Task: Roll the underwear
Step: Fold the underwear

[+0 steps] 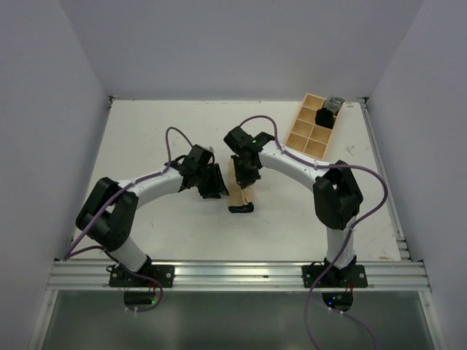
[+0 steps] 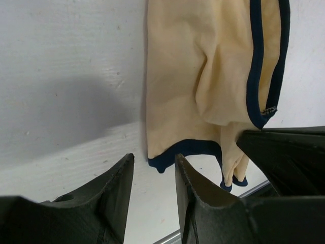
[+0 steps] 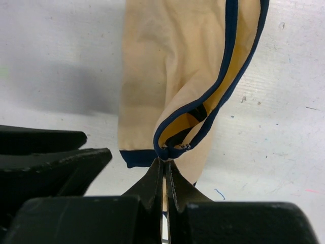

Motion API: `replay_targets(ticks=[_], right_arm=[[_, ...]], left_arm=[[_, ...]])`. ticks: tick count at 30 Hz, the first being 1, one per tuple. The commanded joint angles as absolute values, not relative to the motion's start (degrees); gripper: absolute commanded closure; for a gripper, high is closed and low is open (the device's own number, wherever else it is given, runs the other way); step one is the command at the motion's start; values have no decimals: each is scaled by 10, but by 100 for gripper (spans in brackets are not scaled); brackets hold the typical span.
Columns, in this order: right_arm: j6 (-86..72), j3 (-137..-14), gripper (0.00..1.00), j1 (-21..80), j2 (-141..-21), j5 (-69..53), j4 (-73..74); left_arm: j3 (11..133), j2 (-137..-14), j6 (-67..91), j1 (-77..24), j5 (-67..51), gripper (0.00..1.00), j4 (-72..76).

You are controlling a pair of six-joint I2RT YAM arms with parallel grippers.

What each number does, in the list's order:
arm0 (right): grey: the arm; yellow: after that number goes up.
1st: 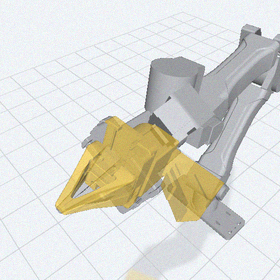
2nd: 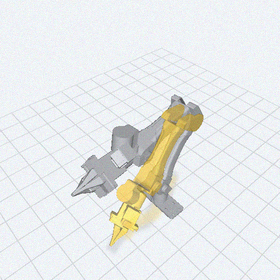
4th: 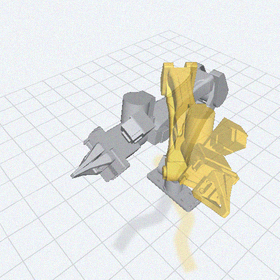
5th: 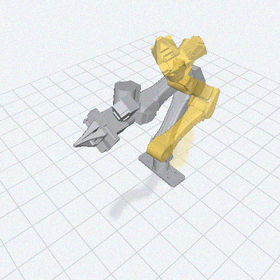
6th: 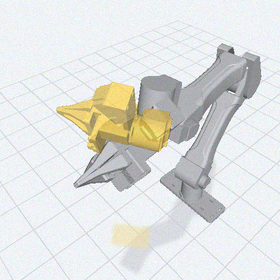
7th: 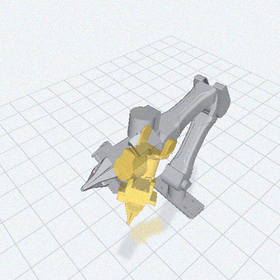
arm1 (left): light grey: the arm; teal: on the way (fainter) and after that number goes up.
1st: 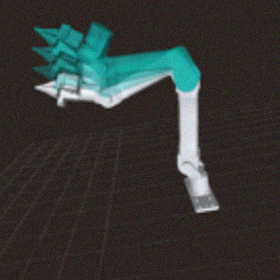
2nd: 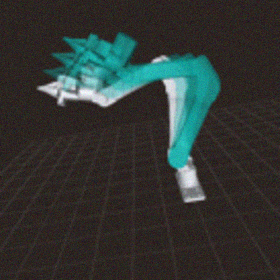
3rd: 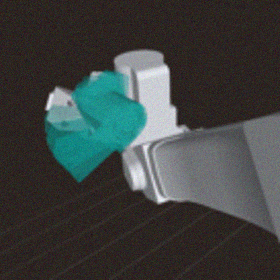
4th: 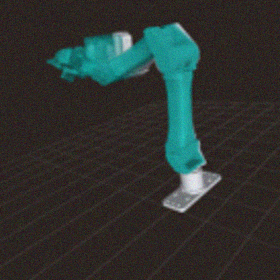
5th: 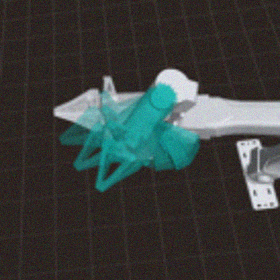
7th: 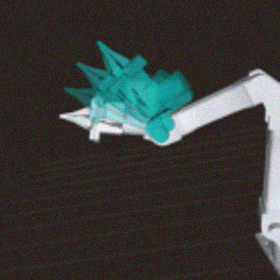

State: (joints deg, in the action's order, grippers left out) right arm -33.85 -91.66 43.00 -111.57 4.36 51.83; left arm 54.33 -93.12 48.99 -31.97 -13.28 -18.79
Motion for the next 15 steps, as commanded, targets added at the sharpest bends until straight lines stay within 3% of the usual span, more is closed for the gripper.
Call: replay_targets(ticks=[1, 15], right_arm=[[-358, -943, 100, 428, -1129, 39, 525], [-390, -950, 100, 429, -1138, 36, 515]], left_arm=[[533, -918, 510, -337, -146, 59, -149], [492, -911, 525, -367, -117, 60, -165]])
